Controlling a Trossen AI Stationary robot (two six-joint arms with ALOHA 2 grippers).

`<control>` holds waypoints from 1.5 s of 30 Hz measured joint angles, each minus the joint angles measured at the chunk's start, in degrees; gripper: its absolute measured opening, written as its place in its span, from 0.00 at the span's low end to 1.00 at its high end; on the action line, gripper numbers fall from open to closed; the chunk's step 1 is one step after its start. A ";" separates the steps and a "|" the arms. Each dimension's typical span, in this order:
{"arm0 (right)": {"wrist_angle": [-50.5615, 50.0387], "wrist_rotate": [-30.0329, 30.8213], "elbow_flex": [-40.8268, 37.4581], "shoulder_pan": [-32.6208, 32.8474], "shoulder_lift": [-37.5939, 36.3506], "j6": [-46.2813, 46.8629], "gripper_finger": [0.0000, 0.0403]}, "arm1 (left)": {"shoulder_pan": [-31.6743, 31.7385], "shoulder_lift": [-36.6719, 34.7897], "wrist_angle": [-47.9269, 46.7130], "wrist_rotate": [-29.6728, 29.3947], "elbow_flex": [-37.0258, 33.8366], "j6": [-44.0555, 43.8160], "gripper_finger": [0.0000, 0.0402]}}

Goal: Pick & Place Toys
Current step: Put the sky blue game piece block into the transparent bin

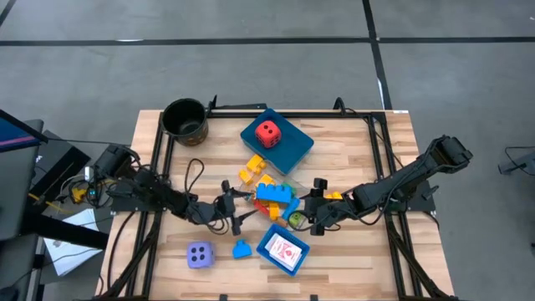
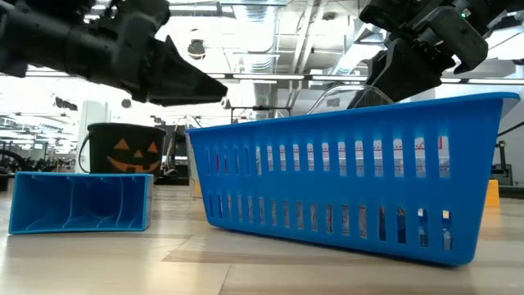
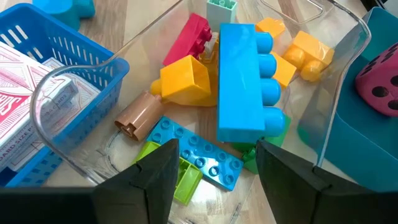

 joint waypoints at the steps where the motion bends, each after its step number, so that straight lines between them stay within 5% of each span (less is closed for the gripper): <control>1: 0.00 0.01 0.00 0.00 0.00 0.01 0.51 | -0.64 -0.66 -0.49 0.14 -0.02 0.39 0.67; 13: 0.00 0.00 0.00 -0.02 0.00 0.44 0.51 | -8.50 -13.98 -17.49 19.93 -0.02 -7.52 0.76; 20: 0.27 0.00 0.00 -0.02 0.02 0.44 0.51 | -9.13 -13.08 -20.85 24.62 -0.02 -15.28 0.96; 24: 0.45 0.00 0.00 -0.04 0.04 0.44 0.51 | -9.13 -10.27 -21.19 28.85 0.13 -19.94 0.98; 37: 0.70 -0.11 -0.04 -0.35 0.07 0.44 0.51 | -9.13 3.03 -34.30 29.27 11.11 -20.80 0.99; 45: 0.79 -0.11 -0.04 -0.35 0.07 0.46 0.51 | -9.11 3.02 -38.15 28.60 12.14 -19.87 1.00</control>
